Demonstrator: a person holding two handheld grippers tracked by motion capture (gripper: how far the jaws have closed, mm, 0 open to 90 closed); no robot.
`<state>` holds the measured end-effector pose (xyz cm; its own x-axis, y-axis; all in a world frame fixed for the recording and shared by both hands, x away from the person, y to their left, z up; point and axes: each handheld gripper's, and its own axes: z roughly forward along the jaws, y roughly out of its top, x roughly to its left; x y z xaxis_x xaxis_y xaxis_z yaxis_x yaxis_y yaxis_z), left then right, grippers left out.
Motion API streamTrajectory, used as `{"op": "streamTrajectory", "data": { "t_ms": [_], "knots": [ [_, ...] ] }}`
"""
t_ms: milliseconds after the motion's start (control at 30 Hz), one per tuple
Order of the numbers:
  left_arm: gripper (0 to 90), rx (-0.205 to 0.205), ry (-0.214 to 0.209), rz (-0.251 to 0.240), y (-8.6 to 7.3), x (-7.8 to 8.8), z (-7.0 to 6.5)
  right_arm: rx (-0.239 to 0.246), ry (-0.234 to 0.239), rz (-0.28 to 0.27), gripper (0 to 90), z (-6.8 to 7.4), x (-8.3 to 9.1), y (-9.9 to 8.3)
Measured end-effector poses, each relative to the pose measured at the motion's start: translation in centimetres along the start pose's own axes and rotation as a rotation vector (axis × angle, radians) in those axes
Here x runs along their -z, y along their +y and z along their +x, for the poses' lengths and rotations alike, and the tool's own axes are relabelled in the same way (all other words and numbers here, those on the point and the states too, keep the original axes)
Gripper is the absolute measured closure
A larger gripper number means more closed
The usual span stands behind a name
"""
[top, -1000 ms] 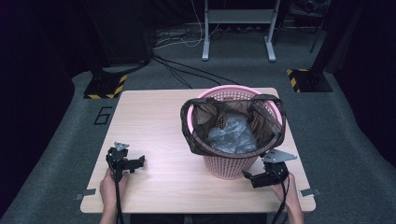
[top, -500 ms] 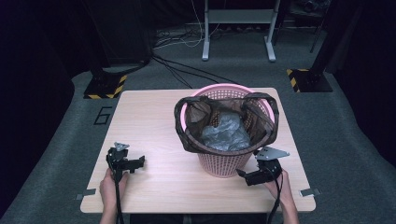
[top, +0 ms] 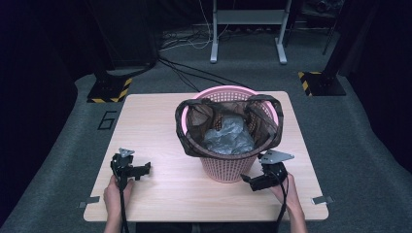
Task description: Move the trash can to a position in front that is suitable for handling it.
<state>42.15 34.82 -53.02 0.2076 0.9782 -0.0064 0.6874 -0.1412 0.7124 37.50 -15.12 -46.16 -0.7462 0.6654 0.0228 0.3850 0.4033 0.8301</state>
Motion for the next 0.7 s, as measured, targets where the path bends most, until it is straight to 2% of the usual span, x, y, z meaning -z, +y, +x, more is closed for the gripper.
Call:
{"op": "streamTrajectory", "data": {
  "t_ms": [700],
  "knots": [
    [0.1, -0.001, 0.001, 0.0, 0.0, 0.0, 0.0, 0.047, 0.037, 0.021, 0.2, -0.3, -1.3, 1.7]
  ]
}}
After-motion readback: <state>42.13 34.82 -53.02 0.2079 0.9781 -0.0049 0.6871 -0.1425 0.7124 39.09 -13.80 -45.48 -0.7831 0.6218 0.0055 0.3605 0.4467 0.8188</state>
